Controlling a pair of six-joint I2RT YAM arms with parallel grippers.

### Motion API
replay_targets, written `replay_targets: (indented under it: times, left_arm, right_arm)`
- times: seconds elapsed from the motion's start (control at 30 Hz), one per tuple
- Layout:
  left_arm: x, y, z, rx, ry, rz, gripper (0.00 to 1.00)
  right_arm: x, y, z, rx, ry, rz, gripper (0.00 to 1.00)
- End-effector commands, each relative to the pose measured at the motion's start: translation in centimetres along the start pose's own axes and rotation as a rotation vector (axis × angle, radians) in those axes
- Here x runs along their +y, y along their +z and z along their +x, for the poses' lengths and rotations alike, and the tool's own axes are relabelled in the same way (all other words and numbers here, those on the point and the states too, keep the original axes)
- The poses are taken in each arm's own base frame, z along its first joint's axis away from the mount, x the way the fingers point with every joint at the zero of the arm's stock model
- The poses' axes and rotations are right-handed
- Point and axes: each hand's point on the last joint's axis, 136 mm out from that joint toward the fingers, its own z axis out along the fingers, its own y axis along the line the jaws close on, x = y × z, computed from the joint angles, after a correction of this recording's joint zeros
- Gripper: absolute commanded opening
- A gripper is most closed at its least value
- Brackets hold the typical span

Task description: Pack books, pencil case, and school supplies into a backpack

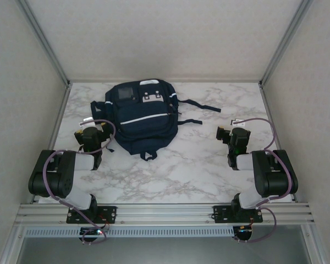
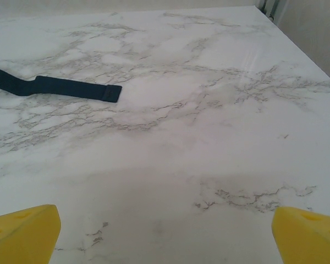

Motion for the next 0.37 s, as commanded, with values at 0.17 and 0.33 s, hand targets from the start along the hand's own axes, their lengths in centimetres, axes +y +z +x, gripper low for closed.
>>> replay_targets:
  times: [0.17, 0.33]
  left_arm:
    - [-0.48, -0.03, -0.75, -0.030, -0.004, 0.019, 1.00]
    - [-0.47, -0.01, -0.71, -0.027, -0.004, 0.020, 1.00]
  right_arm:
    - [0.32, 0.11, -0.96, -0.031, 0.015, -0.009, 0.99]
    - [0.37, 0.06, -0.94, -0.033, 0.013, -0.012, 0.99]
